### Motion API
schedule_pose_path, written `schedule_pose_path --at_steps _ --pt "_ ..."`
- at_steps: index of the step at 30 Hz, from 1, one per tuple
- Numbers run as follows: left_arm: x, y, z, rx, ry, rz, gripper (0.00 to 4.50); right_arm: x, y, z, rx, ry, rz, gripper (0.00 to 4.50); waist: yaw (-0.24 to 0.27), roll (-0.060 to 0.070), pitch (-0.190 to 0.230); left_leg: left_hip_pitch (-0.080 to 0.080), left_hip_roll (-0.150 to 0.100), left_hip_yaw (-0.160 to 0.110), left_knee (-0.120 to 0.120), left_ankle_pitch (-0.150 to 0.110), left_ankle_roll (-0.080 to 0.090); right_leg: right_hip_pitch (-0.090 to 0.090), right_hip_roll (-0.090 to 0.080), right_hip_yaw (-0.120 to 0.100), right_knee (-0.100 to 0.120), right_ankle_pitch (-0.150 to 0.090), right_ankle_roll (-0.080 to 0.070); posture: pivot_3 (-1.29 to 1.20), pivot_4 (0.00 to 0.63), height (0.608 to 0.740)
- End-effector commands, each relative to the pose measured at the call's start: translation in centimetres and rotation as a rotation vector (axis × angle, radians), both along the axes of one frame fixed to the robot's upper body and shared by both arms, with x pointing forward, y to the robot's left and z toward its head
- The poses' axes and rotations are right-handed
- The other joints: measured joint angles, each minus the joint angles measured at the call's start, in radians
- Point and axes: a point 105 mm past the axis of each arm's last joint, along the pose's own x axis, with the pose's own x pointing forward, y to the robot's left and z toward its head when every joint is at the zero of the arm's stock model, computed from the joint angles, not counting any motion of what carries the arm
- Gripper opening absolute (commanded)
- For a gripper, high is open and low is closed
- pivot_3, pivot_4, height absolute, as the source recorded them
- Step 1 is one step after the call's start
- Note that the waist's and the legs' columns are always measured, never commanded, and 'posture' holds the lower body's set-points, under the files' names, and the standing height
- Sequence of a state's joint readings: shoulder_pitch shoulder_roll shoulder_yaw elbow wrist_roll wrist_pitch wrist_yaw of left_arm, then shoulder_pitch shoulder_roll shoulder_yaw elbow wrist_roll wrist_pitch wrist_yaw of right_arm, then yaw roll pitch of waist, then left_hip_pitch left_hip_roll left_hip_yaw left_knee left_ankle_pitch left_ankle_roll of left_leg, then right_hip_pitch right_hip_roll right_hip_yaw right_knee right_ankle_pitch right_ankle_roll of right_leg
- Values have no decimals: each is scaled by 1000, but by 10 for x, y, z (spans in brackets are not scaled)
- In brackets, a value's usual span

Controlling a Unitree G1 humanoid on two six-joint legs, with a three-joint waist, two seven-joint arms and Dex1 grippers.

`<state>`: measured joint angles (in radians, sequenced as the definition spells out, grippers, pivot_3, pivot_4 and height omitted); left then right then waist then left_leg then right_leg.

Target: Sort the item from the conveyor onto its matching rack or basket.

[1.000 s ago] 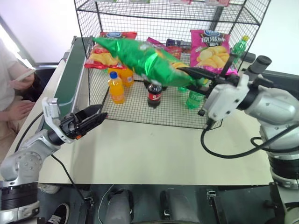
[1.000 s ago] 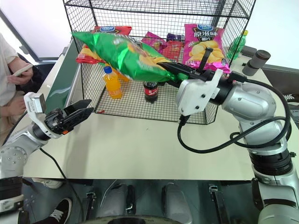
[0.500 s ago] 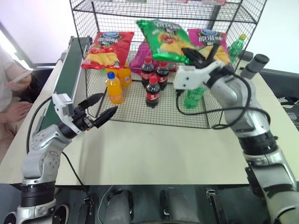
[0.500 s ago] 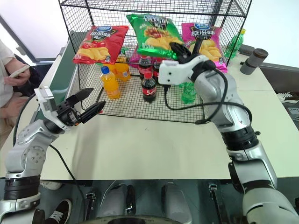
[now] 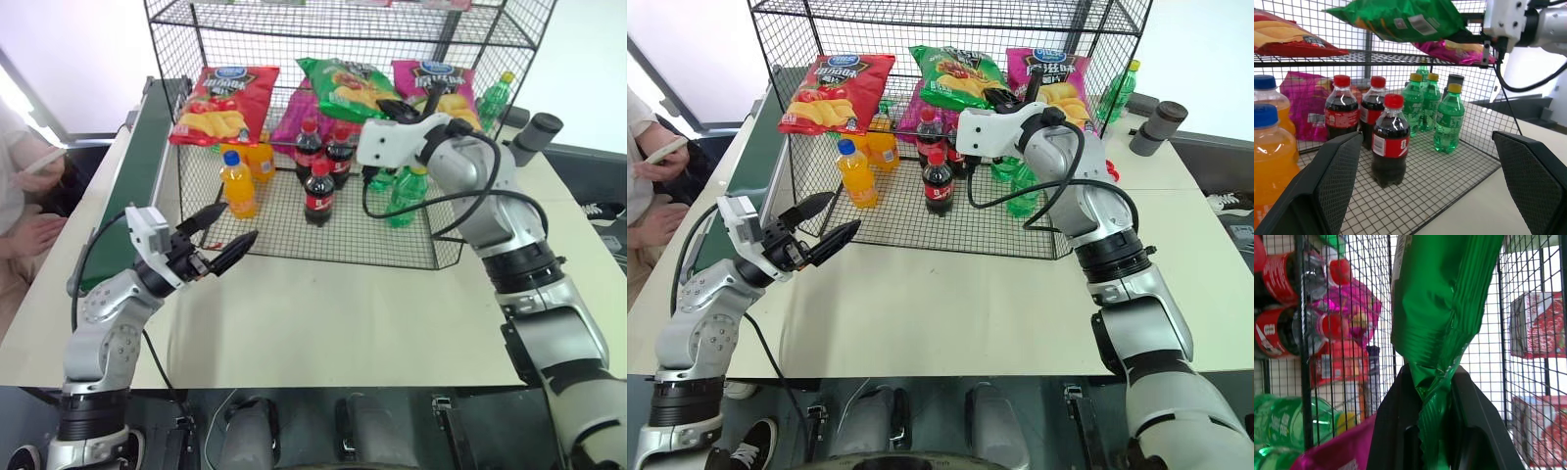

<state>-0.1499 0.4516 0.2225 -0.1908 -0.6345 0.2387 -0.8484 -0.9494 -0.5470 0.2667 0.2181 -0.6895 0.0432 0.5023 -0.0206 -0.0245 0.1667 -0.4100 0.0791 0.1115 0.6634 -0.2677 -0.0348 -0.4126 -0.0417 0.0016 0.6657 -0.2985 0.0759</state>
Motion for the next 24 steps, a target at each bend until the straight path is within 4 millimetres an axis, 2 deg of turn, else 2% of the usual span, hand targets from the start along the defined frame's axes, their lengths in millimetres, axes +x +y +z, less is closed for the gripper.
schedule_pose_path --at_steps 1,2,3,6,10,13,17,19,21,22,24 --pt "-2 3 0 14 -34 2 4500 -3 10 17 20 2 46 69 0 0 0 0 0 0 0 0 0 0 0 0 0 0 0 0 150 740" --pt "-2 3 -2 16 -33 2 4500 -3 11 17 20 10 53 69 0 0 0 0 0 0 0 0 0 0 0 0 0 0 0 0 150 740" --pt "-2 4 -3 18 -32 1 4500 -3 13 16 20 21 60 1084 0 0 0 0 0 1 0 0 0 0 0 0 0 0 0 0 150 740" --pt "-1 5 -5 15 -35 3 4500 -4 14 16 16 35 71 2347 0 0 0 0 0 0 0 0 0 0 0 0 0 0 0 0 150 740" --pt "-2 4 -7 10 -35 4 4500 -5 15 16 38 70 83 4313 0 0 0 0 0 0 0 0 0 0 0 0 0 0 0 0 150 740" --pt "-4 2 -10 14 -29 -5 4500 -15 22 28 80 98 137 4417 0 0 0 0 0 0 0 0 0 0 0 0 0 0 0 0 150 740" --pt "-5 -2 -13 7 -21 -17 4500 -24 22 44 100 112 171 4417 0 0 0 0 0 -1 0 0 1 0 0 0 0 0 0 0 150 740" --pt "-4 -4 -13 6 -18 -22 4500 -29 27 42 153 177 222 4417 1 0 0 0 0 -1 0 0 1 0 0 0 0 0 0 0 150 740" --pt "-3 -7 -13 6 -17 -30 4500 -30 28 39 132 174 229 4417 2 0 0 0 0 -1 0 -1 1 0 0 0 0 0 0 0 150 740" --pt "-3 -8 -13 5 -17 -31 4500 -31 31 36 190 221 251 4417 2 0 0 0 0 -1 0 -1 1 0 0 0 0 0 0 0 150 740" --pt "-2 -9 -13 7 -16 -34 4500 -26 26 40 229 202 226 4417 2 0 0 0 0 -1 0 -1 1 0 0 0 0 0 0 0 150 740"
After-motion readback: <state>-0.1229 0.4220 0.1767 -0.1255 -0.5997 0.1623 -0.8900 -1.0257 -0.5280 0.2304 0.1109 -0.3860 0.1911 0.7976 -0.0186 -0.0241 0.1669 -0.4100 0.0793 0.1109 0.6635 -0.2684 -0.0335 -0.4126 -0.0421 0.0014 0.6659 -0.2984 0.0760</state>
